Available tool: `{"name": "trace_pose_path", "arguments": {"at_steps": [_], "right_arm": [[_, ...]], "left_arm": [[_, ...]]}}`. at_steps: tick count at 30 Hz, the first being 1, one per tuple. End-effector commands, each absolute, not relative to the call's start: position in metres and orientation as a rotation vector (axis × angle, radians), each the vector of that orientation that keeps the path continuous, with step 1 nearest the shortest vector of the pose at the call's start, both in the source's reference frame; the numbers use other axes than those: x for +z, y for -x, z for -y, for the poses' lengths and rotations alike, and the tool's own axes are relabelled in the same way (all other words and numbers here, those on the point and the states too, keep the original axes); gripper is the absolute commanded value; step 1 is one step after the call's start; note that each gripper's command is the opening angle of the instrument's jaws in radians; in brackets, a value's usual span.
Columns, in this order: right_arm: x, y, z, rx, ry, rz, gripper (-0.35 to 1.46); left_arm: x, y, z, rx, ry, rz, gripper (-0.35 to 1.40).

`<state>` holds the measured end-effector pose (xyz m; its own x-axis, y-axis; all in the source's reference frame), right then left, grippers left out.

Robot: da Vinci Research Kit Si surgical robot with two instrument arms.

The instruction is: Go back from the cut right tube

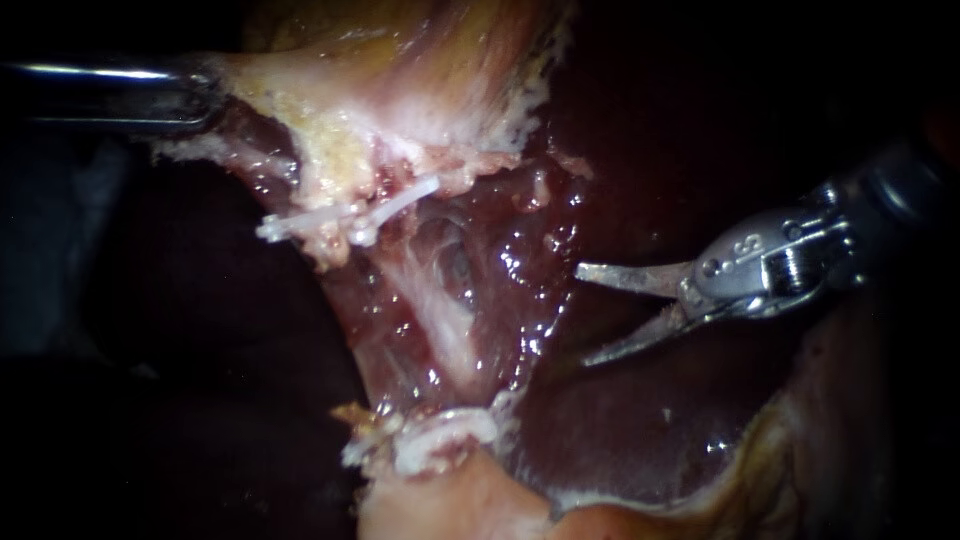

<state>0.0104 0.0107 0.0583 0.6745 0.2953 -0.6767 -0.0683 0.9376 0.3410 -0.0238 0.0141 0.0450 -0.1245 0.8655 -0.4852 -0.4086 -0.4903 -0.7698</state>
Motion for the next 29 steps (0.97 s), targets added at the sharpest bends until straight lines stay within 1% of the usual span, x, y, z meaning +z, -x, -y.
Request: {"name": "trace_pose_path", "arguments": {"at_steps": [1, 6, 15, 29], "right_arm": [[0.0584, -0.0104, -0.0107, 0.208, -0.3, -0.808, 1.45], [0.0584, -0.0103, -0.0107, 0.208, -0.301, -0.808, 1.45], [0.0584, -0.0102, -0.0108, 0.208, -0.3, -0.808, 1.45], [0.0585, -0.0101, -0.0108, 0.209, -0.3, -0.807, 1.45]], "left_arm": [[0.0454, 0.024, -0.0141, 1.765, 1.206, 0.575, -0.35], [0.0474, 0.0251, -0.014, 1.766, 1.21, 0.558, -0.35], [0.0498, 0.0277, -0.0135, 1.785, 1.202, 0.569, -0.35], [0.0503, 0.0282, -0.0134, 1.784, 1.199, 0.575, -0.35]]}}
